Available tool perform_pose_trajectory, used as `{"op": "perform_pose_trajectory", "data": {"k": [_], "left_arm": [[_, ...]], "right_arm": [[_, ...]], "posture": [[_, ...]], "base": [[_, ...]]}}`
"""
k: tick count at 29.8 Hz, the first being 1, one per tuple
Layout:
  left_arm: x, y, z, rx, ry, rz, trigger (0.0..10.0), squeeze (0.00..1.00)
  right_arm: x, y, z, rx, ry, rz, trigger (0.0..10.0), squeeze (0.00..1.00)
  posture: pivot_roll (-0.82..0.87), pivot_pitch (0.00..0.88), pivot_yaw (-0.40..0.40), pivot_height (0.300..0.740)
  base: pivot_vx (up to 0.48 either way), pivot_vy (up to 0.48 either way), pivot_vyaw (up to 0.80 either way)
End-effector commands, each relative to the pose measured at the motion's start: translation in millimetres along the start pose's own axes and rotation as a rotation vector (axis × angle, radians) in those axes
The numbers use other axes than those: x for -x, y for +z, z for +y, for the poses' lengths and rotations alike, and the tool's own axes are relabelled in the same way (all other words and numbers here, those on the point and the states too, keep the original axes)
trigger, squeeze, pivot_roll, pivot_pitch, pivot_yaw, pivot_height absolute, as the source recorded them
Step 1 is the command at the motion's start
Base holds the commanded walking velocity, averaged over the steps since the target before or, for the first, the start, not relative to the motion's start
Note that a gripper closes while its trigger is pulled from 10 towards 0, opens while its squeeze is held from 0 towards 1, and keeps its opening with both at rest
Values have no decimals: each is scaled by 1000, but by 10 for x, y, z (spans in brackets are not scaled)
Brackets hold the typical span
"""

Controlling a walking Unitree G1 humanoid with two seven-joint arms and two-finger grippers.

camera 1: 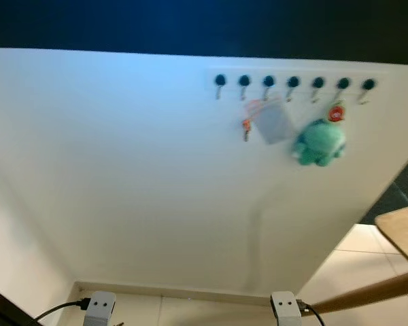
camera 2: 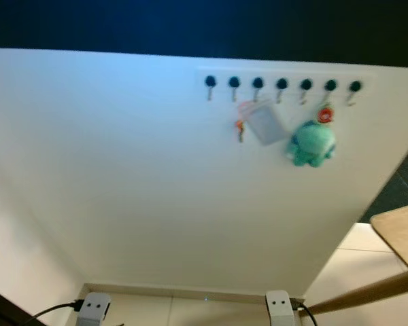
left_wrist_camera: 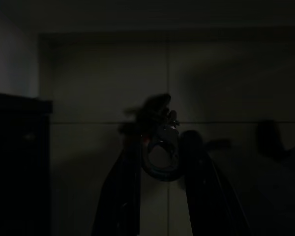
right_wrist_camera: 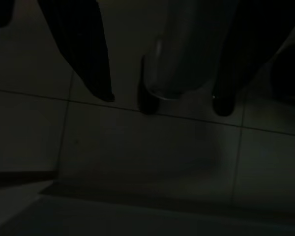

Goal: Hang keys on a hook

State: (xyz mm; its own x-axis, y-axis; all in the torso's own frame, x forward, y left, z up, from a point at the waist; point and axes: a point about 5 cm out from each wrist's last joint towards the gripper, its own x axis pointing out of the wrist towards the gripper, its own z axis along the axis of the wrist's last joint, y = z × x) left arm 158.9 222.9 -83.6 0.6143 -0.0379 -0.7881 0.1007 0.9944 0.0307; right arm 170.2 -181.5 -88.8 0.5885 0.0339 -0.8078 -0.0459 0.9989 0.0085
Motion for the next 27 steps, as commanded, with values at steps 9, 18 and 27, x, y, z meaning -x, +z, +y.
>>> {"op": "perform_pose_trajectory", "data": {"k": [9,18,27], "left_arm": [[8,-10,6,-5,-7,-3,10000,0],[10,0,22,-48,15,-11,10000,0],[14,19,30,-90,36,-34,10000,0]], "right_arm": [[11,-28,-35,-4,-16,4,10000,0],[6,-6,-22,1,-12,-3,10000,0],[5,-12,-2,-6,-2,-3,10000,0]], "posture": [[47,33,7,740],[46,33,8,740],[39,34,13,740]], "base": [[0,-373,0],[0,0,0],[0,0,0]]}}
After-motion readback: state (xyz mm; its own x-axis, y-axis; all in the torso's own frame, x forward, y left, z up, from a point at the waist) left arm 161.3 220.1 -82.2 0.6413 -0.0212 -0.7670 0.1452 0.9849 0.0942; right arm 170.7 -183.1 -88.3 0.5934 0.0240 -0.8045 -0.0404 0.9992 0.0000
